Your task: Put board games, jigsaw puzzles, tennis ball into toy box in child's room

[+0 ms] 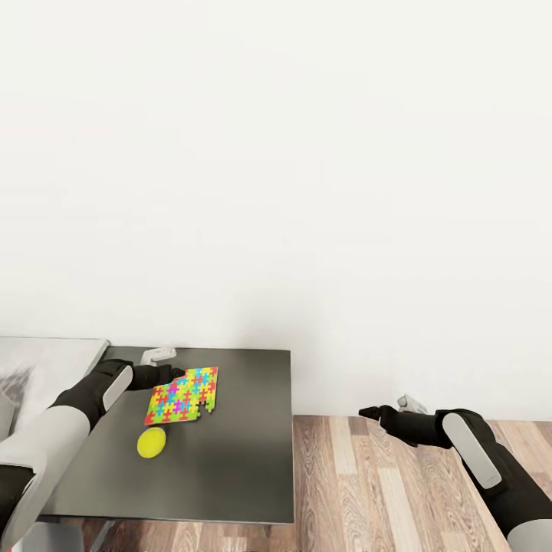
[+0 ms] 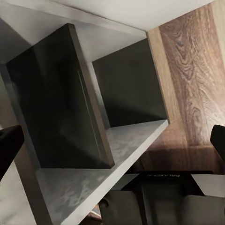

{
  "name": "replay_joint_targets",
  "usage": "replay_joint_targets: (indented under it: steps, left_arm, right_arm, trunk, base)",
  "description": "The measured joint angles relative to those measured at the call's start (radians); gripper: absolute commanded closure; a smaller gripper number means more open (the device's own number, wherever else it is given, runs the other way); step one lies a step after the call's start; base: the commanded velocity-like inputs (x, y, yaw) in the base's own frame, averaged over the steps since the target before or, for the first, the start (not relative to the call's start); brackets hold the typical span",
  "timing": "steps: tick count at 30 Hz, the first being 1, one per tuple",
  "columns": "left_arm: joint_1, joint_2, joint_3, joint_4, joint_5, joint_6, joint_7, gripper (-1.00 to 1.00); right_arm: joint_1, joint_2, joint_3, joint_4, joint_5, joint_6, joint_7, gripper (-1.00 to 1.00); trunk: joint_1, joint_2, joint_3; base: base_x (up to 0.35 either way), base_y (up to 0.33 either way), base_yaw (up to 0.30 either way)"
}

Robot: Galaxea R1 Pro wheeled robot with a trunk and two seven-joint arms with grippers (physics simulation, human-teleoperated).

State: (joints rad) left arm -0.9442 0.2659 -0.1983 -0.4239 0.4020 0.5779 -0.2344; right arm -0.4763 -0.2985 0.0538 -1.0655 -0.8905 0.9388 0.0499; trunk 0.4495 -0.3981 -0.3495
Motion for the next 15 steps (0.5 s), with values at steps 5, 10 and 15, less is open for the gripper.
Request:
replay_joint_targets:
  steps: [5,10,15]
  left_arm:
    - [0.0,0.0,0.0,0.0,0.0,0.0,0.0,-1.0]
    - [0.0,0.0,0.0,0.0,0.0,0.0,0.0,-1.0]
    - [0.0,0.0,0.001,0.0,0.004,0.0,0.0,-1.0]
  right_arm:
    - [0.0,-0.001,-0.002,0.001,0.0,0.001,0.0,-1.0]
    - [0.0,-0.001,-0.002,0.001,0.0,0.002,0.0,-1.0]
    - [0.0,-0.002,-0.002,0.001,0.0,0.002,0.0,-1.0]
  trunk:
    - [0.0,0.0,-0.007]
    - [0.0,0.0,-0.015]
    - [0.0,0.0,-0.023]
  base:
    - [0.0,0.0,0.0]
    - [0.0,0.0,0.0]
    - [0.0,0.0,0.0]
